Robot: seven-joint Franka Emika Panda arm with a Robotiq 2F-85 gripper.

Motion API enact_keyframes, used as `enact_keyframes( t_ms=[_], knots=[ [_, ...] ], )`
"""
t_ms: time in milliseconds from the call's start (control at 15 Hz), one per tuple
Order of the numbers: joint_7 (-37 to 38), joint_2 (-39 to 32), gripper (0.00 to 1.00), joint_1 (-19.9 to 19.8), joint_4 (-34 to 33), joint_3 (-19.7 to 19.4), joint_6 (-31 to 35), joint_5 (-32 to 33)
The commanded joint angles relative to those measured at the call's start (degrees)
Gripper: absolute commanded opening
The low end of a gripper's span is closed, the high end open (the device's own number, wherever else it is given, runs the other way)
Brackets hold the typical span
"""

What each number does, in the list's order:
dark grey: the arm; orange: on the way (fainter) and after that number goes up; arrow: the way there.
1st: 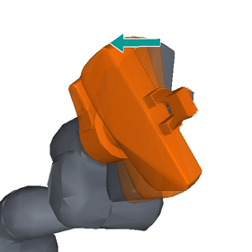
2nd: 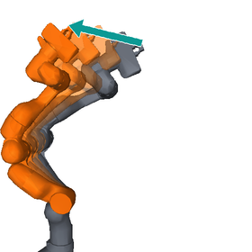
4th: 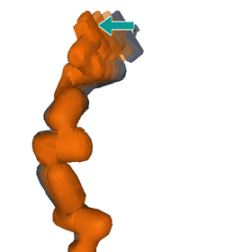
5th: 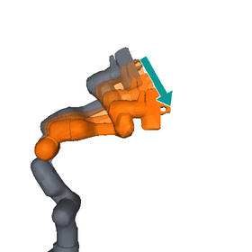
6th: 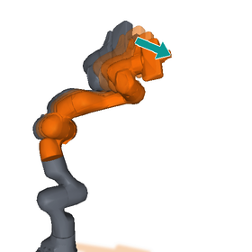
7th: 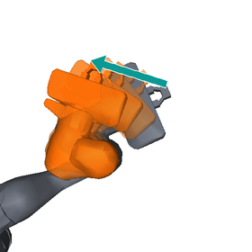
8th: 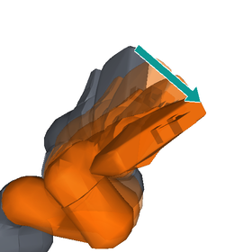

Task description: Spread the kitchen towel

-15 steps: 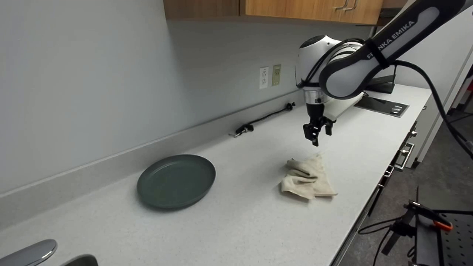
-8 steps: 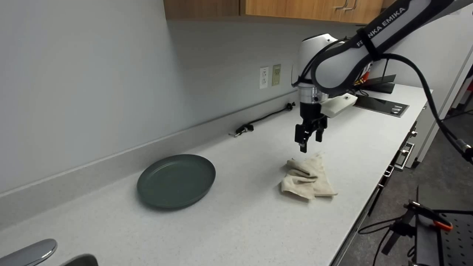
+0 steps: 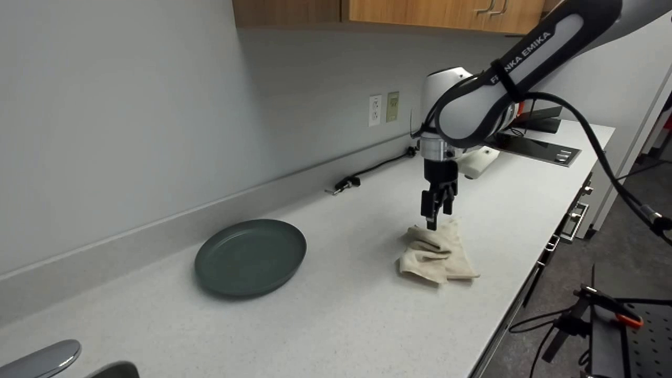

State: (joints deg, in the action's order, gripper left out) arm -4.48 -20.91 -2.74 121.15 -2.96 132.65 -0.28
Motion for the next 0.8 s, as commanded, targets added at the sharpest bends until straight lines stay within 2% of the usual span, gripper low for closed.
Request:
enact_keyframes(
  t_ms=[0,400,733],
  knots=[
    [-1.6,-1.3,1.00,-0.9,-0.5,0.7,0.0,-0.5],
    [-3.1,-3.0,1.00,-1.5,-1.9,1.2,0.0,-1.1],
    [-2.9,-3.8,1.00,-1.7,-2.0,1.6,5.4,-1.9]
  ],
)
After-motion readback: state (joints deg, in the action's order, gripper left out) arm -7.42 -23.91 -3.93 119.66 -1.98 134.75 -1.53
